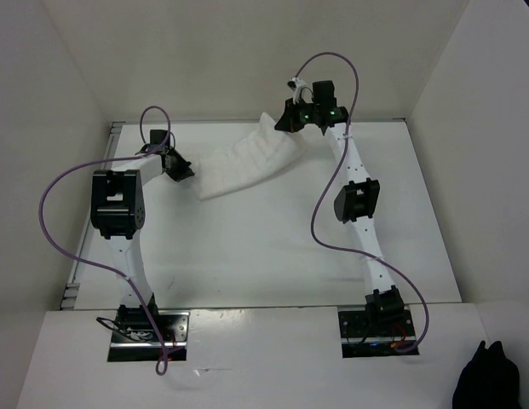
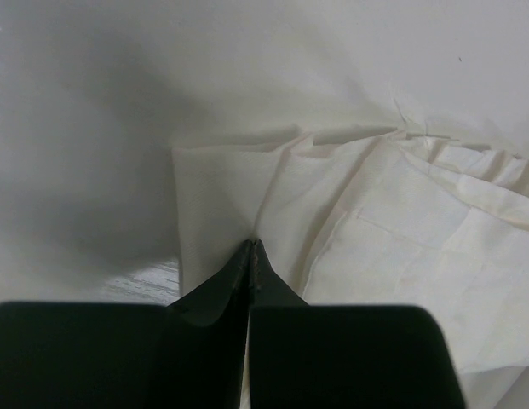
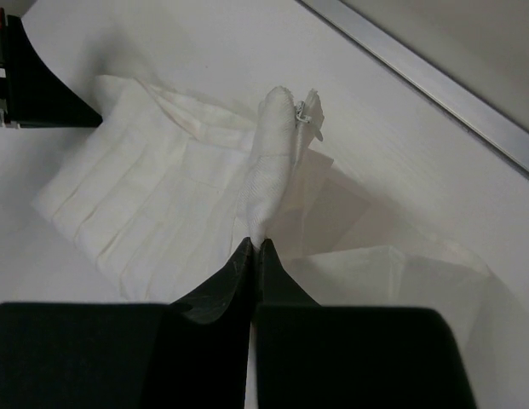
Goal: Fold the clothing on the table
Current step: Fold the skirt
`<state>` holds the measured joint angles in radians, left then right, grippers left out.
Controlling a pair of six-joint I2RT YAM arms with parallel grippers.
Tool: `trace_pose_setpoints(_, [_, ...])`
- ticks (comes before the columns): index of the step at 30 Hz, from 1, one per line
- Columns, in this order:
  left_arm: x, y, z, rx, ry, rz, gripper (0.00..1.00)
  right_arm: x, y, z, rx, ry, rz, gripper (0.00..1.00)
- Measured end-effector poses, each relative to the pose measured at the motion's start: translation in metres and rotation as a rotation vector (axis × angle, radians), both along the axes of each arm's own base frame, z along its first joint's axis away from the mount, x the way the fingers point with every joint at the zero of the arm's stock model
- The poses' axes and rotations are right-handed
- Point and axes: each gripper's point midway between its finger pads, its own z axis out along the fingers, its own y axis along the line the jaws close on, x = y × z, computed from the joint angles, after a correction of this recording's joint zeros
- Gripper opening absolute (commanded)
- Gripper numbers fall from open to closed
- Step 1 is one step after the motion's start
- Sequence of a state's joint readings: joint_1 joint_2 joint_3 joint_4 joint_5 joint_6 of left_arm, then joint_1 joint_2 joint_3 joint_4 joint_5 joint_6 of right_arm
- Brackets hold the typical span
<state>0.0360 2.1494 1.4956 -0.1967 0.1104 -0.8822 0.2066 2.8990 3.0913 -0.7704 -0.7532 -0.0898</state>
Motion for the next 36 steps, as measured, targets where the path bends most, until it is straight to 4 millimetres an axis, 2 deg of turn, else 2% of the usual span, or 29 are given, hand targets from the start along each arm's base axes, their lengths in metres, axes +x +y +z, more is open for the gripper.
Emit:
trace_pose_setpoints(3, [0.0, 0.0, 0.0, -0.005, 0.003, 0.012, 0.0, -0.002, 0.001, 0.011, 0.009, -0.012, 0.004, 0.0])
trace_pose_setpoints(7, [0.0, 0.0, 0.0, -0.004, 0.005, 0.015, 0.0, 0.0, -0.002, 0.009, -0.004, -0.005, -0.014, 0.06])
trace_pose_setpoints(9, [0.0, 0.0, 0.0, -0.003, 0.005, 0.015, 0.0, 0.002, -0.005, 0.007, -0.018, -0.005, -0.036, 0.19])
trace_pose_setpoints(10, [0.0, 0.0, 0.0, -0.002, 0.005, 0.016, 0.0, 0.004, -0.007, 0.007, -0.026, -0.009, -0.048, 0.35])
trace_pose_setpoints(11, [0.0, 0.0, 0.0, -0.002, 0.005, 0.016, 0.0, 0.006, -0.008, 0.006, -0.03, -0.007, -0.061, 0.57])
trace_pose_setpoints(16, [0.0, 0.0, 0.0, -0.002, 0.005, 0.016, 0.0, 0.014, -0.015, 0.002, -0.055, -0.023, -0.105, 0.7])
trace_pose_setpoints(19, [0.0, 0.0, 0.0, -0.001, 0.005, 0.016, 0.0, 0.019, -0.016, 0.0, -0.069, -0.042, -0.119, 0.71])
trace_pose_setpoints(22, [0.0, 0.0, 0.0, -0.001, 0.005, 0.016, 0.0, 0.025, -0.015, -0.005, -0.085, -0.07, -0.122, 0.64])
trace_pose_setpoints(24, [0.0, 0.0, 0.0, -0.001, 0.006, 0.016, 0.0, 0.025, -0.014, -0.015, -0.104, -0.074, -0.115, 0.59])
trace_pose_setpoints(26, [0.0, 0.0, 0.0, -0.001, 0.005, 0.016, 0.0, 0.025, -0.013, -0.026, -0.121, -0.072, -0.109, 0.59])
trace_pose_setpoints(29, [-0.001, 0.0, 0.0, 0.0, 0.005, 0.017, 0.0, 0.026, -0.012, -0.046, -0.151, -0.059, -0.109, 0.42])
trace_pose_setpoints(30, [-0.001, 0.0, 0.0, 0.001, 0.005, 0.017, 0.0, 0.026, -0.012, -0.051, -0.159, -0.057, -0.108, 0.29])
trace_pose_setpoints(33, [-0.002, 0.002, 0.001, 0.013, 0.005, 0.024, 0.0, 0.025, -0.012, -0.064, -0.174, -0.038, -0.109, 0.14])
trace_pose_setpoints(36, [-0.01, 0.007, 0.004, 0.056, 0.02, 0.046, 0.0, 0.021, -0.011, -0.061, -0.152, -0.024, -0.093, 0.05])
